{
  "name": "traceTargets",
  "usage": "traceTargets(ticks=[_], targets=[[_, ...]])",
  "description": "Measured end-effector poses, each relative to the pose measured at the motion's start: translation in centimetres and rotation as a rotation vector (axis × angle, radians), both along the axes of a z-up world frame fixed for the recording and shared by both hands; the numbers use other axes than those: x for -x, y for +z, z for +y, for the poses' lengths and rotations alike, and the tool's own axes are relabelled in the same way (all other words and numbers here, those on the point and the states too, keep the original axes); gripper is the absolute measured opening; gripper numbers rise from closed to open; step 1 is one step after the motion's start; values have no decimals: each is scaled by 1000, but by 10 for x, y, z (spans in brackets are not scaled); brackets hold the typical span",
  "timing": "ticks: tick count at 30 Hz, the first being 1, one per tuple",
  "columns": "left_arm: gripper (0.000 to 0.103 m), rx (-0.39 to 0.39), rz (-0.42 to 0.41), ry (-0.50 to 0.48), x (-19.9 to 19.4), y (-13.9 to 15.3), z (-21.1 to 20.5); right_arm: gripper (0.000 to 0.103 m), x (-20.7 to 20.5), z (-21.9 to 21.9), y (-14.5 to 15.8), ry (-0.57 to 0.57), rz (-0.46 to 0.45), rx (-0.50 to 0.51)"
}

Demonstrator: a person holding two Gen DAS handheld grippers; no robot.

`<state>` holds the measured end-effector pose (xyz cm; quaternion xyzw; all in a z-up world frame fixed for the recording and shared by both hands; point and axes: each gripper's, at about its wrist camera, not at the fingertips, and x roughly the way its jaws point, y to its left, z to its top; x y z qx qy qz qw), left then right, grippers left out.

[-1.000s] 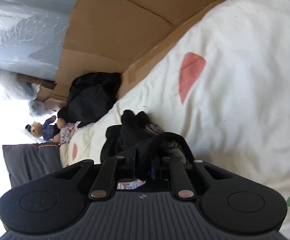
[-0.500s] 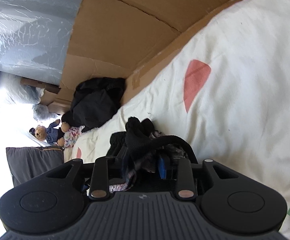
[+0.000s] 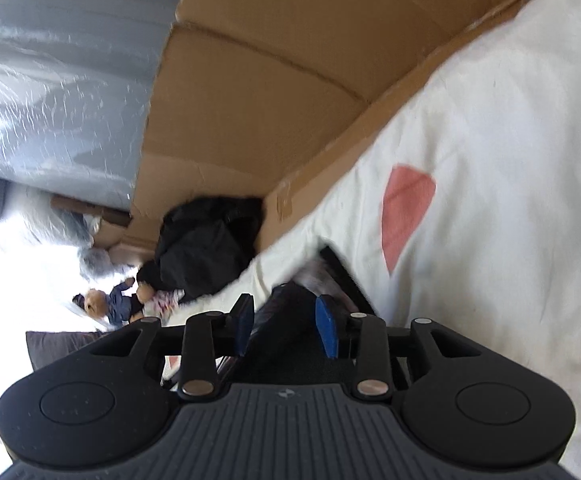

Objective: Fold clothes

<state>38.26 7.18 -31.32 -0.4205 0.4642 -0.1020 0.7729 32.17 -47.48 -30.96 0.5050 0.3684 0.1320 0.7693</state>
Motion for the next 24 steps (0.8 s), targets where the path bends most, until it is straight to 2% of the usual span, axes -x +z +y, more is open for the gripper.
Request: traceTargets(ticks=[3,8,10,17,24], targets=[[28,-58,7,-26,2,0,4,42,-2,-4,2,5,3,37],[40,-121,20,-66,8,-8,9,49,0,-2,-3,56,44,200],[45,-127,26,-83,11,-13,8,51,2,0,-8,71,55,226],[49,-96,43,-132,17,-41,3,52,3,5,-27,99,64,231],[57,-56,2,-165,15,-53,-4,53,0,16,-46,120,66,178]])
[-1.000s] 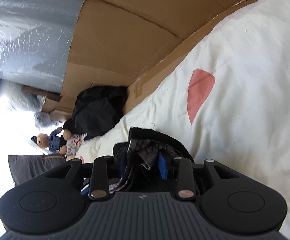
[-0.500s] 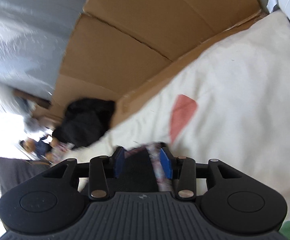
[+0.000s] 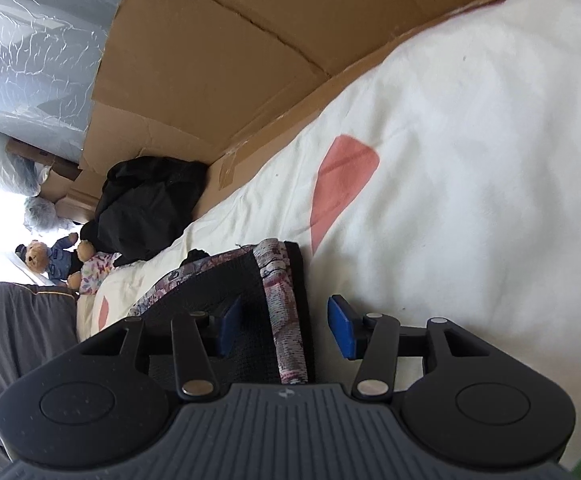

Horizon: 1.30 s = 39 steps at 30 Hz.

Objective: Fold clothes

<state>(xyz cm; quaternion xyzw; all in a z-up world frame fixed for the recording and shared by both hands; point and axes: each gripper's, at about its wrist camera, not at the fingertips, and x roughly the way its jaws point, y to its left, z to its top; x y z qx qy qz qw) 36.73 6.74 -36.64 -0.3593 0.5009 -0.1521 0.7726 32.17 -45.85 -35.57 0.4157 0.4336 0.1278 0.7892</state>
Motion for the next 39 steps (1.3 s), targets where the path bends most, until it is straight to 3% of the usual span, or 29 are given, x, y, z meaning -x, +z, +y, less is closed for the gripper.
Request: traceTargets(ticks=[2,3,4,5,6,7,11,20,30,32,34,39], targets=[[50,12,-14,-1,0,-2,-1,53,1,3,-5,3,-5,-24],[27,19,-20,-1,0,-3,-1,52,3,2,-7,1,-20,-61],[7,29,-17,-1,0,-4,-1,42,4,2,-8,-2,-36,-98],[6,46,-21,6,1,-4,0,34,4,0,-10,-10,-44,-142],[5,65,-26,15,2,-4,2,16,5,0,-10,-8,-47,-141],[4,69,-33,17,2,-3,2,6,5,-1,-9,-5,-51,-139],[4,74,-100,36,2,13,6,5,9,-4,1,-6,-86,-119],[3,54,-161,52,-15,38,4,4,1,-18,22,-60,-140,-45],[4,-3,-114,54,-46,23,-9,4,-18,-26,9,-95,-73,47],[6,-14,-92,45,-48,20,-12,5,-22,-26,8,-83,-66,44],[17,-25,-84,51,-47,21,-13,8,-21,-26,12,-79,-76,39],[22,-94,-115,9,-45,27,-14,11,-27,-22,20,-32,-88,109]])
